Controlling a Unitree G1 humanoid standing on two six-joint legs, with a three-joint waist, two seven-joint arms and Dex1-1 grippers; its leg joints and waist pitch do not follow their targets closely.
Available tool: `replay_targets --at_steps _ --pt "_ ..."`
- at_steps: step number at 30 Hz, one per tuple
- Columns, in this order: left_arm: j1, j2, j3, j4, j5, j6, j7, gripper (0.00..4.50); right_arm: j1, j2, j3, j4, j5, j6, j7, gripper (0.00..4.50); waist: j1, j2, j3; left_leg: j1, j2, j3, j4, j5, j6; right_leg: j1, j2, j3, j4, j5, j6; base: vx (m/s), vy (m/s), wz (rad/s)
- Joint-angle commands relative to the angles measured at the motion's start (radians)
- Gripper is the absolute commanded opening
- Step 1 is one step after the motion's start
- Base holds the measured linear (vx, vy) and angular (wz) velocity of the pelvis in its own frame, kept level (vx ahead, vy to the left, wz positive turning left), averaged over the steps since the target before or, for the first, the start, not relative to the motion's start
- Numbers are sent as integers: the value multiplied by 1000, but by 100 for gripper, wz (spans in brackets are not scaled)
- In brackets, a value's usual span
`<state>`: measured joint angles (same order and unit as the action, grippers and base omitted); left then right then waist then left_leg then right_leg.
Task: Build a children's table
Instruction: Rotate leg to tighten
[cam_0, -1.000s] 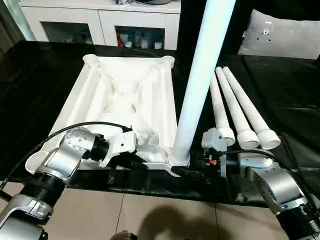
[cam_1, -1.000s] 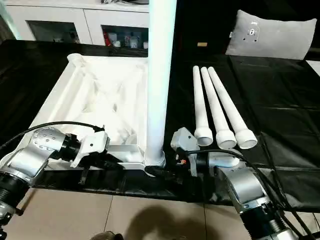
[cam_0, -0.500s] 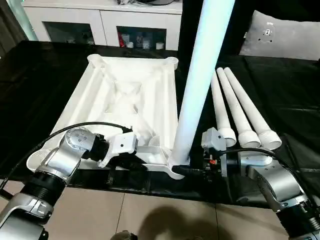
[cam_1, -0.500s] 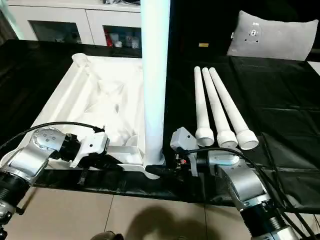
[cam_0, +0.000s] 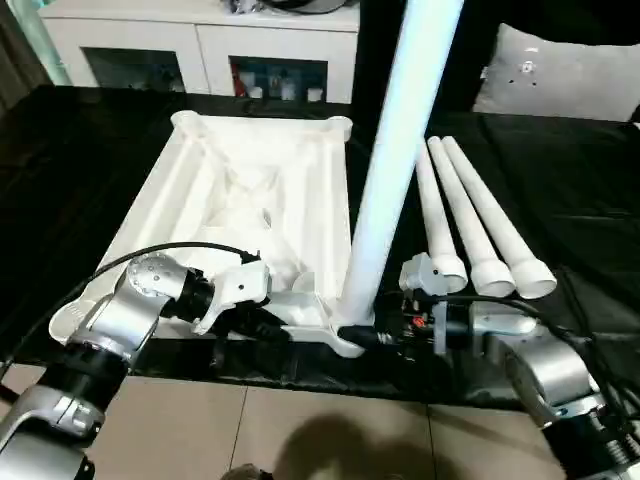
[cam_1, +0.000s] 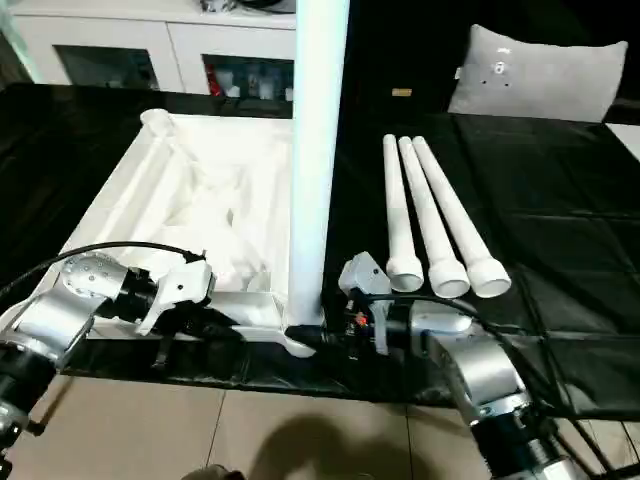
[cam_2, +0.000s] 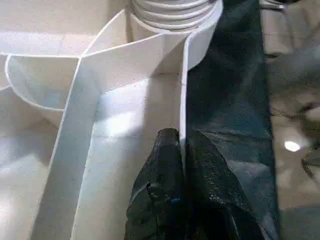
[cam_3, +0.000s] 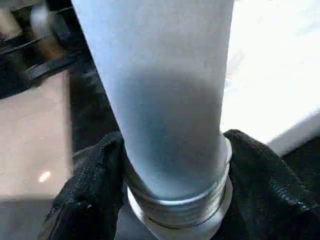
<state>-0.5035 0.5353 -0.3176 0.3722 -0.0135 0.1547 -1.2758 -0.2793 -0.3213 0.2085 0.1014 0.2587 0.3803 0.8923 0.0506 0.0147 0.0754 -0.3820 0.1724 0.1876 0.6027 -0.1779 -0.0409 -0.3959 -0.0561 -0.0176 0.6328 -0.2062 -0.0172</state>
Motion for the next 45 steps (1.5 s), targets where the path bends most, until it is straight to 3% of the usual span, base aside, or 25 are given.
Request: replay_targets --at_steps 1,3,4,6,7,11,15,17,18,20,21,23,24,27,33,37,38,40,45 --pt "4 -53 45 -115 -33 112 102 0 17 56 18 59 -31 63 -124 272 -6 9 -66 24 54 -28 -79 -268 -28 37 -79 37 -83 -242 -226 0 0 0" --pt "28 -95 79 -189 -27 225 207 0 11 130 -14 89 -45 81 -239 272 -15 9 -65 18 54 -32 -81 -265 -33 41 -81 36 -82 -254 -221 0 0 0" --pt "39 -122 95 -224 -17 274 265 0 5 162 -27 108 -53 82 -290 272 -24 5 -64 15 49 -34 -81 -272 -35 40 -79 33 -88 -301 -203 0 0 0" --pt "43 -132 99 -235 -14 289 284 0 3 172 -31 115 -55 82 -306 272 -26 6 -63 24 46 -31 -76 -287 -28 30 -76 37 -99 -333 -188 0 0 0" --pt "53 -188 118 -281 -1 350 367 0 -11 215 -49 145 -65 83 -381 272 -30 -3 -62 24 49 -28 -76 -284 -25 31 -77 40 -100 -326 -192 0 0 0" --pt "51 -288 127 -339 28 424 502 0 -41 282 -74 199 -86 71 -501 272 -26 0 -65 21 48 -27 -75 -242 -14 28 -72 39 -99 -290 -183 0 0 0" --pt "42 -312 108 -366 52 472 559 0 -48 310 -77 208 -118 64 -545 272 -21 -3 -74 16 46 -25 -71 -189 2 35 -69 38 -89 -176 -188 0 0 0" --pt "24 -297 86 -339 83 457 576 0 -47 312 -73 218 -133 51 -563 272 -17 -1 -76 13 44 -24 -69 -149 20 37 -68 37 -84 -103 -198 0 0 0" --pt "24 -297 85 -338 84 456 576 0 -47 312 -74 219 -133 50 -564 272 -17 2 -75 13 44 -24 -69 -156 22 37 -69 37 -85 -106 -200 0 0 0" --pt "21 -294 84 -333 87 451 576 0 -45 316 -81 220 -125 43 -562 328 -18 1 -72 14 45 -24 -71 -186 15 36 -69 37 -90 -147 -196 0 0 0" --pt "22 -283 79 -335 89 446 565 0 -42 321 -96 214 -110 28 -556 342 -18 5 -73 16 45 -25 -71 -192 11 36 -70 37 -89 -158 -194 0 0 0" --pt "24 -275 79 -333 88 440 558 0 -43 318 -105 210 -109 22 -557 350 -20 6 -72 17 46 -26 -74 -222 0 34 -69 38 -93 -185 -185 0 0 0" --pt "26 -266 78 -327 83 432 550 0 -42 310 -109 205 -112 12 -555 361 -19 12 -73 17 46 -27 -74 -225 -5 34 -69 37 -92 -184 -186 0 0 0" --pt "25 -248 76 -311 75 416 533 0 -35 291 -115 189 -115 -9 -542 383 -21 9 -73 16 46 -26 -75 -223 -5 35 -68 37 -91 -166 -188 0 0 0" --pt "16 -191 69 -238 52 299 432 0 24 179 -103 68 -97 -81 -392 420 -13 11 -79 13 46 -26 -70 -186 16 42 -68 36 -86 -85 -196 0 0 0" --pt "9 -98 15 -166 46 135 264 0 76 23 -94 -49 -55 -124 -177 443 -7 9 -80 15 46 -26 -68 -193 39 46 -70 35 -89 -94 -201 0 0 0" --pt "9 -98 15 -166 46 135 264 0 76 23 -94 -49 -55 -124 -177 443 -6 9 -81 14 48 -26 -68 -192 40 48 -72 37 -86 -93 -199 0 0 0" --pt "7 -59 -19 -135 36 52 175 0 79 -32 -91 -63 -46 -138 -112 443 1 12 -78 19 49 -25 -68 -203 40 41 -71 36 -90 -118 -207 0 0 0" --pt "13 -20 -52 -126 15 1 48 0 56 -76 -79 -49 -49 -162 -42 443 13 13 -80 26 54 -22 -69 -201 30 35 -72 35 -83 -92 -232 0 0 0"
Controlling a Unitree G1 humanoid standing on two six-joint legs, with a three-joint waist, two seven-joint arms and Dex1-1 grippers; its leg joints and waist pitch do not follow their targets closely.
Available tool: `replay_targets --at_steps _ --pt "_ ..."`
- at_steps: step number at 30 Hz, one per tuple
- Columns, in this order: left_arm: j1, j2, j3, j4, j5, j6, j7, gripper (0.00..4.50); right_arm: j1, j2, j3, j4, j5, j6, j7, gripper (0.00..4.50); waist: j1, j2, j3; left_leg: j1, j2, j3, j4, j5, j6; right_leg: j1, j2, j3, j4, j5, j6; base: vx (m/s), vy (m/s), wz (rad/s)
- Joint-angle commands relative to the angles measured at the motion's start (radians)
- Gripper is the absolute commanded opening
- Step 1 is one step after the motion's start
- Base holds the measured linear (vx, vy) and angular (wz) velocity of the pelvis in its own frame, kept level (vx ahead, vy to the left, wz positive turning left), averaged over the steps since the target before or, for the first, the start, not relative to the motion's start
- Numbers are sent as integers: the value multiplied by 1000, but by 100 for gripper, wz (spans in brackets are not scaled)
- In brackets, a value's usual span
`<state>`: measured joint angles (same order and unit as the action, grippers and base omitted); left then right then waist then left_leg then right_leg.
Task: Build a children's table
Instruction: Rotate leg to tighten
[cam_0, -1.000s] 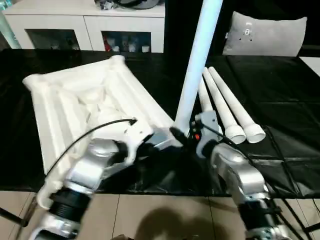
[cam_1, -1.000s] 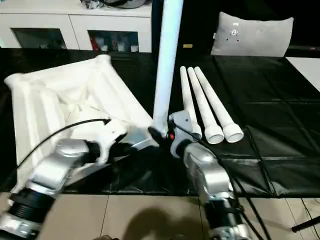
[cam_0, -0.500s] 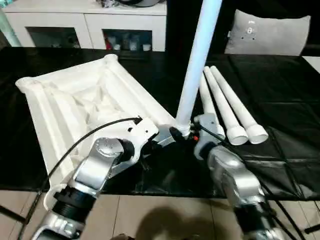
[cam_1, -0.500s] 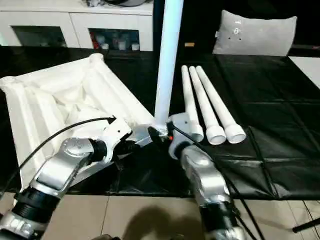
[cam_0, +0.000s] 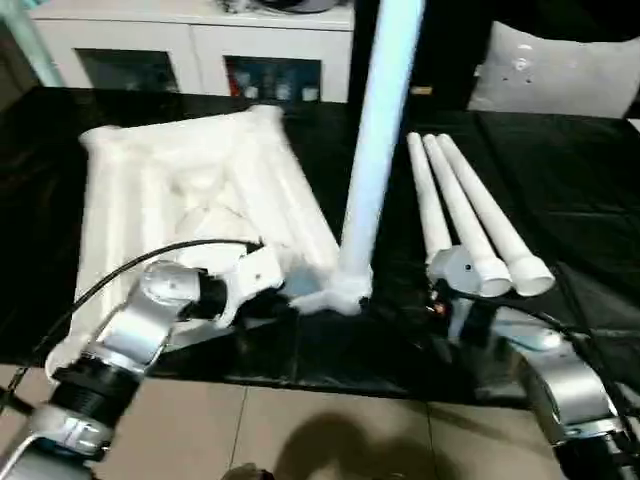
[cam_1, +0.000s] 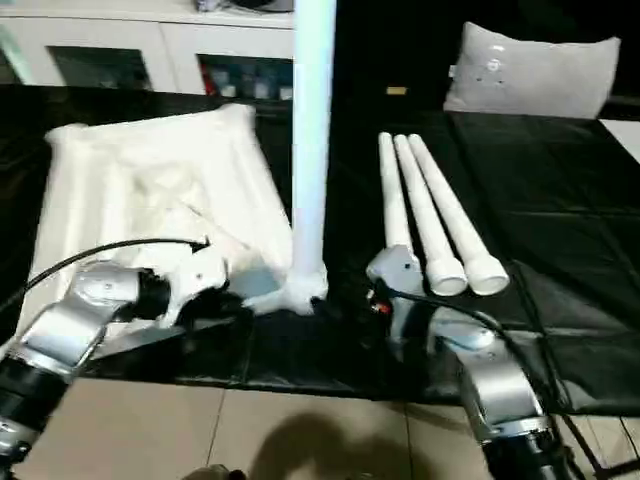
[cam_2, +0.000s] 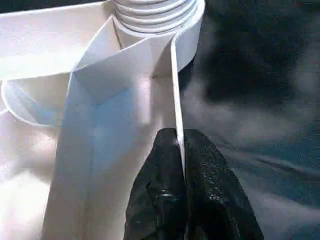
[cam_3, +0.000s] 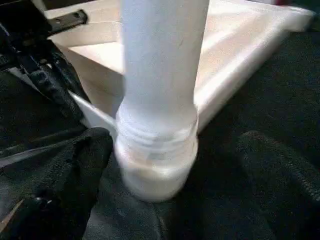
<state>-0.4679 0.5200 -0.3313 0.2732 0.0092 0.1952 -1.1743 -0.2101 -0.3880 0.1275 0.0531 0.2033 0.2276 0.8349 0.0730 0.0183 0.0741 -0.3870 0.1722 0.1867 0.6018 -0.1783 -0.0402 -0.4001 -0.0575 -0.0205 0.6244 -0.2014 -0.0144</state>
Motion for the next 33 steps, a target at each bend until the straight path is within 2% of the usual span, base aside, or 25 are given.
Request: replay_targets --at_steps 1,4,5,6,7,10,11,16,20,21,24,27,33 --pt "-27 13 -57 -9 -3 -69 -102 0 -29 -27 22 20 -10 -37 45 443 -4 3 -79 29 55 -21 -68 -198 29 42 -73 38 -73 -94 -238 0 0 0" --pt "-34 26 -72 8 -3 -96 -145 0 -46 -43 49 39 -18 -58 91 443 -2 7 -77 28 54 -21 -68 -212 25 41 -75 38 -73 -123 -231 0 0 0" --pt "-43 30 -78 21 -7 -117 -169 0 -58 -54 70 47 -17 -64 126 443 -1 1 -77 28 53 -21 -69 -219 25 43 -76 38 -76 -142 -228 0 0 0" --pt "-48 32 -80 27 -9 -124 -178 0 -63 -57 79 50 -17 -65 141 443 1 3 -79 29 55 -21 -68 -211 23 43 -76 39 -74 -141 -226 0 0 0" --pt "-54 32 -83 38 -7 -140 -188 0 -68 -62 89 54 -17 -67 162 443 1 0 -79 28 54 -21 -68 -202 24 43 -74 38 -72 -129 -227 0 0 0" --pt "-74 35 -93 70 3 -188 -215 0 -96 -68 114 85 -21 -67 223 443 5 0 -81 27 54 -20 -65 -186 32 45 -76 38 -69 -113 -232 0 0 0" --pt "-76 35 -94 74 3 -193 -218 0 -99 -69 117 91 -21 -70 228 418 7 1 -82 27 54 -20 -64 -179 35 44 -76 37 -68 -103 -238 0 0 0" --pt "-86 33 -95 94 2 -213 -230 0 -124 -72 131 117 -6 -50 266 377 8 -1 -84 25 55 -19 -63 -169 38 46 -77 36 -65 -85 -243 0 0 0" --pt "-95 29 -95 126 9 -238 -232 0 -130 -75 139 127 1 -38 287 363 9 -2 -83 26 54 -18 -62 -171 36 45 -75 36 -67 -109 -239 0 0 0" --pt "-96 29 -95 129 9 -240 -231 0 -131 -75 139 129 2 -38 290 338 9 -2 -83 26 54 -19 -63 -172 36 46 -75 36 -67 -110 -239 0 0 0" --pt "-100 30 -92 145 5 -250 -233 0 -134 -71 139 138 9 -34 304 332 9 -6 -83 25 55 -18 -63 -174 36 45 -76 36 -67 -123 -237 0 0 0" --pt "-101 30 -88 152 2 -253 -234 0 -134 -65 137 142 14 -32 309 297 10 -6 -83 26 55 -18 -62 -173 35 44 -77 36 -67 -128 -235 0 0 0" --pt "-94 25 -58 150 -23 -221 -213 0 -104 -48 135 136 46 0 321 276 10 -3 -83 25 55 -18 -62 -174 34 45 -77 36 -66 -126 -239 0 0 0"
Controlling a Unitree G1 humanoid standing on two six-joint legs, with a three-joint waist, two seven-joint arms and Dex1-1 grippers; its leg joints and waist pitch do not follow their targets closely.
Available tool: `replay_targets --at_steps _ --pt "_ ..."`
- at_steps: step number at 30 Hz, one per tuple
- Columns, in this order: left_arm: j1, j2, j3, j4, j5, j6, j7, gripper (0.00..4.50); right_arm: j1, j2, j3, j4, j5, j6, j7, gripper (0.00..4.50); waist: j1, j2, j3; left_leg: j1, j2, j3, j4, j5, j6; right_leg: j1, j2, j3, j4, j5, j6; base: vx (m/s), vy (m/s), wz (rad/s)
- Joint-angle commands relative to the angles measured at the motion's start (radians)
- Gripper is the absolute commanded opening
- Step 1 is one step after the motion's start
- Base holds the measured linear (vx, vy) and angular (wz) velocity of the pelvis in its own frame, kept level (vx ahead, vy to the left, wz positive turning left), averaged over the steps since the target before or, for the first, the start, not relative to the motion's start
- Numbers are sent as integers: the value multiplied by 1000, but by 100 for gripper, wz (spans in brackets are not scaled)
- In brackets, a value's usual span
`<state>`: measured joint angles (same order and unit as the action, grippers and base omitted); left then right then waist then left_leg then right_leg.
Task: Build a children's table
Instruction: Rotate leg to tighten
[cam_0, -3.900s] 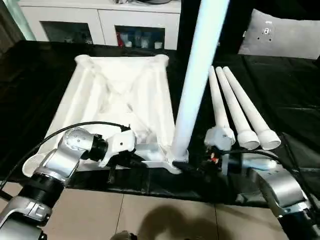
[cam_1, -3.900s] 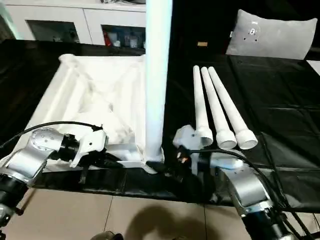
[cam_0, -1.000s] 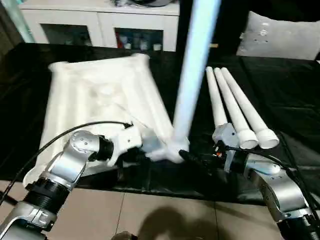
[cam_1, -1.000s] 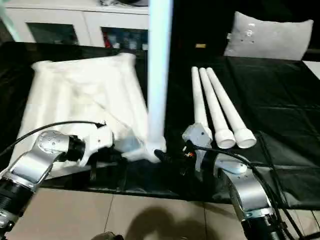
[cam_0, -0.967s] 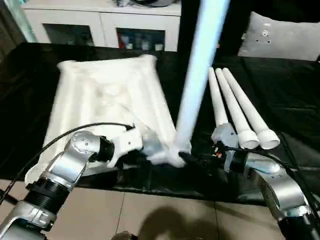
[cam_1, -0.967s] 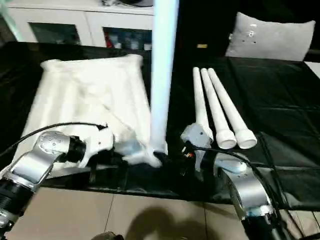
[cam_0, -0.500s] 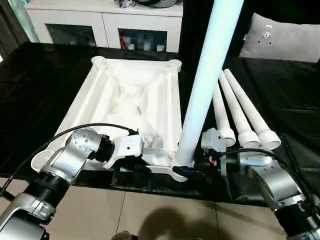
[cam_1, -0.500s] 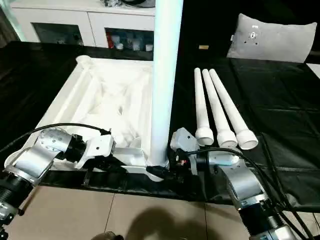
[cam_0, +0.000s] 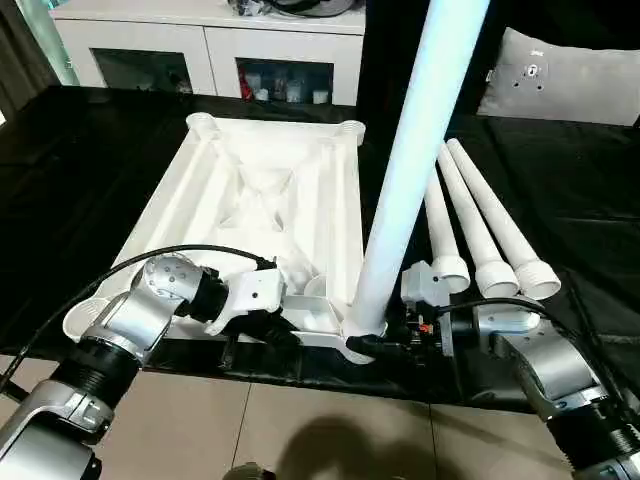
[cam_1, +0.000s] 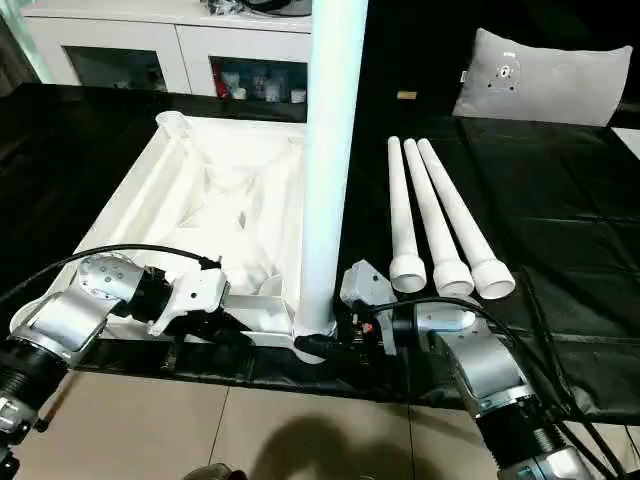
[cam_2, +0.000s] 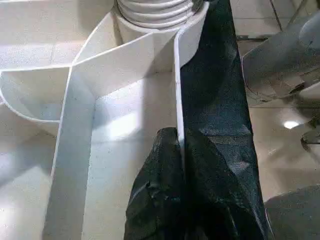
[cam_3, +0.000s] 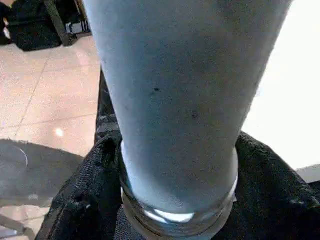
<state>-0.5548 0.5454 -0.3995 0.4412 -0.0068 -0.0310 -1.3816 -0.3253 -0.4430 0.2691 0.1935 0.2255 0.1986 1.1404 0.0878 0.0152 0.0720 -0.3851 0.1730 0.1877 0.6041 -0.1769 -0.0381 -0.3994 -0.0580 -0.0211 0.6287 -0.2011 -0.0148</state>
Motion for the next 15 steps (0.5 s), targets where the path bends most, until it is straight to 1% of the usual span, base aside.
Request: replay_targets --at_steps 1,3,4,5,6,7,8,9,10,11,12,13,14,15 --pt "1 -2 18 -34 -10 26 14 0 23 16 -8 -14 34 40 13 276 -4 1 -81 24 55 -19 -65 -177 30 44 -76 36 -71 -126 -239 0 0 0" --pt "12 -13 34 -69 -1 103 79 0 42 34 -11 -29 40 63 -15 275 -4 1 -81 24 56 -21 -66 -177 29 43 -76 36 -70 -122 -242 0 0 0" --pt "12 -14 34 -69 -1 104 80 0 42 34 -11 -30 40 63 -16 275 -5 0 -80 25 57 -20 -67 -181 27 42 -76 36 -70 -124 -241 0 0 0" --pt "17 -22 42 -86 4 145 115 0 49 44 -10 -35 38 78 -36 275 -5 1 -79 26 57 -20 -68 -190 25 41 -76 37 -72 -141 -241 0 0 0" --pt "17 -22 42 -86 4 145 115 0 49 44 -10 -35 38 78 -36 275 -4 1 -78 27 56 -21 -68 -195 23 40 -76 36 -74 -156 -239 0 0 0" --pt "33 -58 78 -144 -4 262 213 0 55 100 -8 -21 -1 98 -150 275 -11 9 -74 26 56 -22 -72 -225 2 38 -76 37 -77 -192 -236 0 0 0" --pt "33 -58 78 -144 -4 262 213 0 55 100 -8 -21 -1 98 -150 275 -11 9 -74 26 56 -22 -72 -225 2 38 -76 37 -77 -192 -236 0 0 0" --pt "42 -97 106 -180 -2 332 295 0 50 157 -19 3 -22 116 -256 275 -20 6 -74 24 53 -25 -74 -252 -18 41 -77 37 -79 -250 -219 0 0 0" --pt "50 -140 135 -216 2 402 380 0 41 220 -38 30 -35 135 -364 275 -31 8 -71 25 50 -28 -75 -270 -30 36 -77 35 -85 -296 -212 0 0 0" --pt "53 -158 145 -229 2 428 410 0 36 245 -48 41 -35 140 -403 275 -40 6 -72 24 49 -29 -75 -273 -35 38 -78 35 -86 -312 -208 0 0 0" --pt "57 -181 157 -247 4 463 447 0 31 276 -63 52 -35 149 -445 275 -47 5 -74 22 46 -32 -74 -273 -37 41 -78 33 -89 -339 -194 0 0 0" --pt "63 -216 170 -270 7 499 492 0 18 318 -86 73 -31 156 -506 274 -56 6 -73 20 46 -31 -73 -274 -32 36 -76 35 -91 -336 -192 0 0 0" --pt "66 -248 179 -295 11 539 534 0 4 355 -109 94 -31 166 -562 274 -56 6 -73 20 46 -31 -73 -274 -32 36 -76 35 -91 -336 -192 0 0 0" --pt "68 -276 186 -312 20 566 575 0 -9 386 -127 116 -27 174 -605 274 -58 7 -76 23 46 -30 -70 -267 -24 35 -73 36 -93 -314 -192 0 0 0"
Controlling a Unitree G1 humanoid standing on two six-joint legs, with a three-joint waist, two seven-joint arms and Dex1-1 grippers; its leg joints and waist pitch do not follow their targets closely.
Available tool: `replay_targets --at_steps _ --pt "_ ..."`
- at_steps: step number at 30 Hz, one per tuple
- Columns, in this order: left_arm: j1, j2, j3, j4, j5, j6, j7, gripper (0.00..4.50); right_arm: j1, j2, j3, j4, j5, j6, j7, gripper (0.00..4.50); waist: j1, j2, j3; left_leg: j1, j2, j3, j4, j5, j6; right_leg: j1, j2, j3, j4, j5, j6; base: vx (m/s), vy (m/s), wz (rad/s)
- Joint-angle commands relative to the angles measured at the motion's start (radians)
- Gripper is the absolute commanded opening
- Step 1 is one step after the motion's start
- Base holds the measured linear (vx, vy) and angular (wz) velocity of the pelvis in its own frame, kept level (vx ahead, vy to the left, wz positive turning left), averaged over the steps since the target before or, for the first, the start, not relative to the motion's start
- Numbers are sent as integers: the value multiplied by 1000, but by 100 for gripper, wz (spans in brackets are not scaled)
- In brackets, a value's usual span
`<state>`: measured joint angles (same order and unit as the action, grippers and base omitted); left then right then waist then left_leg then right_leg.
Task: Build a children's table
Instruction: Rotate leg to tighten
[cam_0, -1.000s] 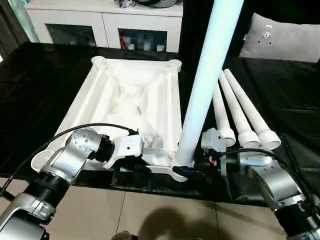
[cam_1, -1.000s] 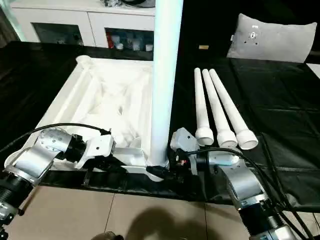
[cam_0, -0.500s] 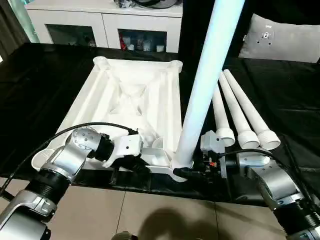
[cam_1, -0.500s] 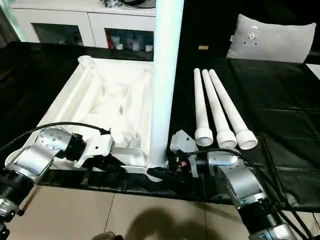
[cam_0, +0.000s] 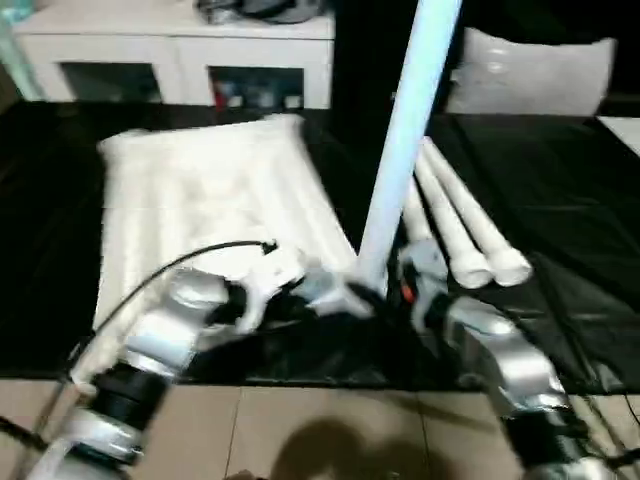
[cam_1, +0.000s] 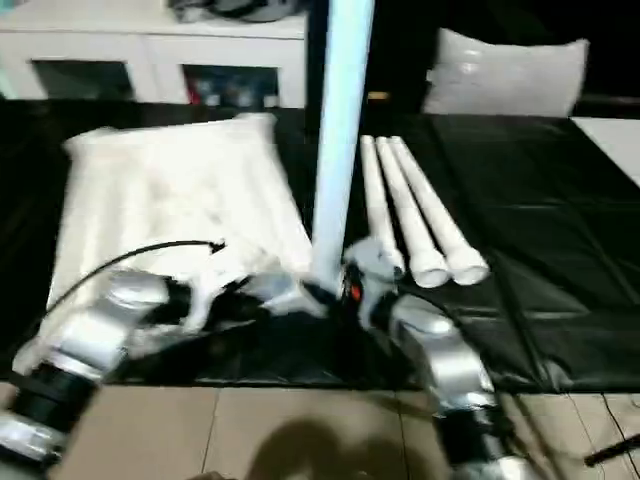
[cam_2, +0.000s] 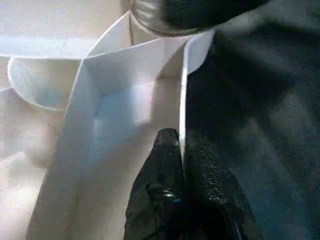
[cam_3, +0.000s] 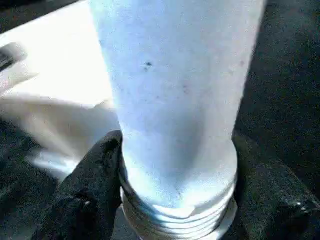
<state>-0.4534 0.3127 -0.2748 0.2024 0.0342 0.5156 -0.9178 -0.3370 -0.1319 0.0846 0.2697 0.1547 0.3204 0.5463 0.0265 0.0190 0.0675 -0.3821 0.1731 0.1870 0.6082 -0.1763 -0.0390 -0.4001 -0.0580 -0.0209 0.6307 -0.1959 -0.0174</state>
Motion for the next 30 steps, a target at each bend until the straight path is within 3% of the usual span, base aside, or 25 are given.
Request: replay_targets --at_steps 1,4,7,9,17,18,20,21,25,28,29,30 --pt "-41 -78 64 -81 6 40 169 0 -22 107 40 81 32 49 -77 274 4 1 -73 17 43 -29 -73 -247 -13 38 -72 36 -95 -292 -191 0 0 0" --pt "-47 -98 66 -83 19 48 202 0 -35 121 30 106 27 43 -113 274 6 4 -75 15 44 -28 -72 -221 -5 39 -70 35 -91 -245 -194 0 0 0" --pt "-54 -121 49 -109 31 71 227 0 -32 134 12 115 29 26 -123 347 10 4 -78 12 44 -26 -71 -184 13 44 -68 34 -84 -141 -206 0 0 0" --pt "-54 -117 38 -115 36 70 221 0 -26 137 3 109 33 25 -123 351 12 5 -79 12 44 -24 -70 -171 25 45 -69 34 -84 -112 -210 0 0 0" --pt "-35 -36 10 -102 34 18 149 0 53 58 -7 11 10 -50 -69 440 9 5 -76 12 45 -25 -74 -196 23 46 -69 33 -88 -146 -201 0 0 0" --pt "-34 -20 11 -93 33 0 133 0 64 35 -7 -10 14 -62 -47 440 9 -1 -75 14 45 -25 -74 -203 24 47 -69 33 -91 -159 -201 0 0 0" --pt "-35 1 10 -82 32 -30 106 0 74 5 -9 -32 21 -77 -12 448 11 3 -76 13 46 -25 -74 -201 25 46 -70 34 -89 -170 -195 0 0 0" --pt "-31 50 -2 -61 24 -92 28 0 86 -53 -13 -67 37 -89 64 448 11 -3 -76 12 44 -25 -73 -199 31 47 -69 33 -92 -167 -194 0 0 0" --pt "-21 124 -31 -38 8 -177 -100 0 93 -128 -8 -104 48 -106 171 448 16 4 -76 16 47 -23 -72 -190 41 42 -69 34 -87 -148 -202 0 0 0" --pt "-19 191 -70 -10 -6 -266 -220 0 79 -197 22 -104 29 -153 268 448 22 5 -75 17 49 -23 -73 -201 42 41 -71 34 -88 -160 -203 0 0 0" --pt "-19 214 -82 -1 -20 -297 -278 0 69 -223 40 -96 20 -176 309 448 24 -3 -75 19 50 -22 -73 -202 41 41 -70 33 -87 -159 -206 0 0 0" --pt "-19 214 -82 -1 -20 -297 -278 0 69 -223 40 -96 20 -176 309 448 32 2 -76 22 52 -21 -73 -195 42 39 -72 34 -84 -150 -211 0 0 0"
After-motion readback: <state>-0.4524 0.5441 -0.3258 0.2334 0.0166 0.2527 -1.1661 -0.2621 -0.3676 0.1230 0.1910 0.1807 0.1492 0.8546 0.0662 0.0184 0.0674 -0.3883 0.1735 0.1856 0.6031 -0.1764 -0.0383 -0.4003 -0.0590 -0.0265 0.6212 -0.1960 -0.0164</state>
